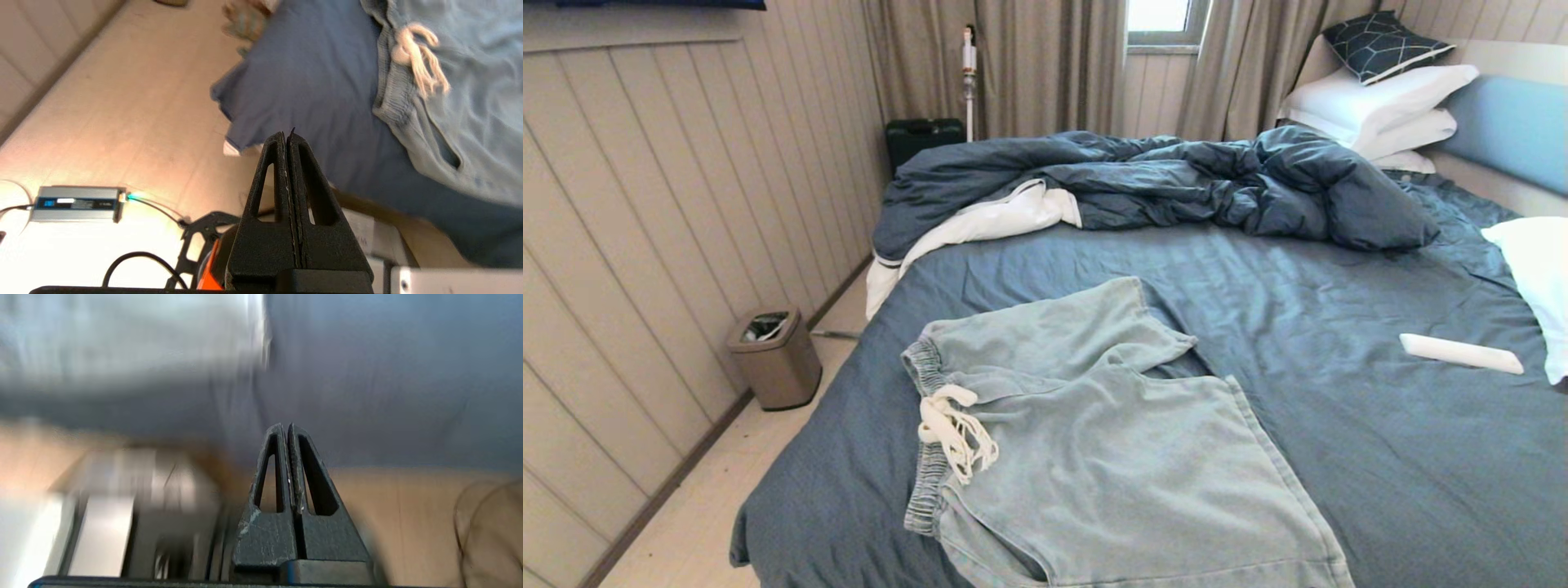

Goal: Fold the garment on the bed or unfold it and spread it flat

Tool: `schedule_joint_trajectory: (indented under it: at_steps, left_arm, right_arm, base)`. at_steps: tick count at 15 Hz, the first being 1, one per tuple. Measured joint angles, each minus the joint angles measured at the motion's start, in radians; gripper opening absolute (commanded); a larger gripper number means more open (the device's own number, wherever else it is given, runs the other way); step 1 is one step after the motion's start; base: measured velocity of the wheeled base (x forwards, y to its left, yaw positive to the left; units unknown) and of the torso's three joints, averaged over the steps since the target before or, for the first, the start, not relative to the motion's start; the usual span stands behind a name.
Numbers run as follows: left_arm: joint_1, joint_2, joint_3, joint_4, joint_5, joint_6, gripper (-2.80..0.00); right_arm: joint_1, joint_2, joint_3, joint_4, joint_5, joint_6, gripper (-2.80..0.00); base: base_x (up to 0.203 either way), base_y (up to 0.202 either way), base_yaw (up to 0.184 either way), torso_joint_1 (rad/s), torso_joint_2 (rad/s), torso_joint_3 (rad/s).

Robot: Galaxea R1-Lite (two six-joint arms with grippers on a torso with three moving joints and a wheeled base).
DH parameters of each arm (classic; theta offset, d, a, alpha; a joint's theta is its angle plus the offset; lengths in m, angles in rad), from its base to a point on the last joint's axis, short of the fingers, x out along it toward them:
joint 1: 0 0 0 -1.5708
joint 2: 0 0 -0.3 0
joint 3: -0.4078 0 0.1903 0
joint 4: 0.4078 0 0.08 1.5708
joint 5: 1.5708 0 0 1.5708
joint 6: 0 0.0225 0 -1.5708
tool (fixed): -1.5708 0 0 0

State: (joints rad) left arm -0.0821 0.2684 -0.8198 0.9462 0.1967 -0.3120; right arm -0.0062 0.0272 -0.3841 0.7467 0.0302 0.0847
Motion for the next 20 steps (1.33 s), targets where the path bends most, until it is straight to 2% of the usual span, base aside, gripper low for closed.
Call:
schedule_joint_trajectory:
  at_steps: [1,3,5,7,9,10,11,12,16,20]
  left_arm:
    - [0.028,-0.03,0.009,-0.004,-0.02,0.038,-2.8]
    - [0.057,-0.121,0.064,-0.043,-0.054,0.154,-2.8]
    - [0.071,-0.195,0.236,-0.149,-0.059,0.231,-2.8]
    - [0.077,-0.231,0.453,-0.326,-0.061,0.264,-2.8]
    - [0.08,-0.252,0.643,-0.579,-0.116,0.298,-2.8]
    - [0.081,-0.258,0.703,-0.691,-0.162,0.329,-2.8]
    - [0.082,-0.263,0.734,-0.758,-0.195,0.374,-2.8]
    - [0.082,-0.265,0.747,-0.793,-0.205,0.39,-2.8]
    - [0.081,-0.268,0.765,-0.819,-0.188,0.304,-2.8]
    - [0.081,-0.268,0.767,-0.823,-0.187,0.3,-2.8]
  right_arm:
    - [0.0,-0.011,0.057,-0.095,-0.015,0.009,-2.8]
    - [0.0,-0.023,0.166,-0.3,-0.057,0.007,-2.8]
    - [0.0,-0.027,0.265,-0.494,-0.075,-0.011,-2.8]
    - [0.0,-0.028,0.308,-0.593,-0.067,-0.04,-2.8]
    - [0.0,-0.029,0.347,-0.686,-0.063,-0.051,-2.8]
    - [0.0,-0.029,0.363,-0.726,-0.063,-0.055,-2.8]
    - [0.0,-0.029,0.369,-0.736,-0.062,-0.055,-2.8]
    - [0.0,-0.029,0.375,-0.737,-0.062,-0.051,-2.8]
    - [0.0,-0.029,0.38,-0.741,-0.062,-0.047,-2.8]
    - [0.0,-0.029,0.38,-0.74,-0.062,-0.043,-2.8]
  base:
    - [0.0,0.0,0.0,0.0,0.0,0.0]
    - [0.0,0.0,0.0,0.0,0.0,0.0]
    - [0.0,0.0,0.0,0.0,0.0,0.0]
    - [0.0,0.0,0.0,0.0,0.0,0.0]
    - [0.0,0.0,0.0,0.0,0.0,0.0]
    - [0.0,0.0,0.0,0.0,0.0,0.0]
    - [0.0,0.0,0.0,0.0,0.0,0.0]
    - [0.0,0.0,0.0,0.0,0.0,0.0]
    - [0.0,0.0,0.0,0.0,0.0,0.0]
    - [0.0,0.0,0.0,0.0,0.0,0.0]
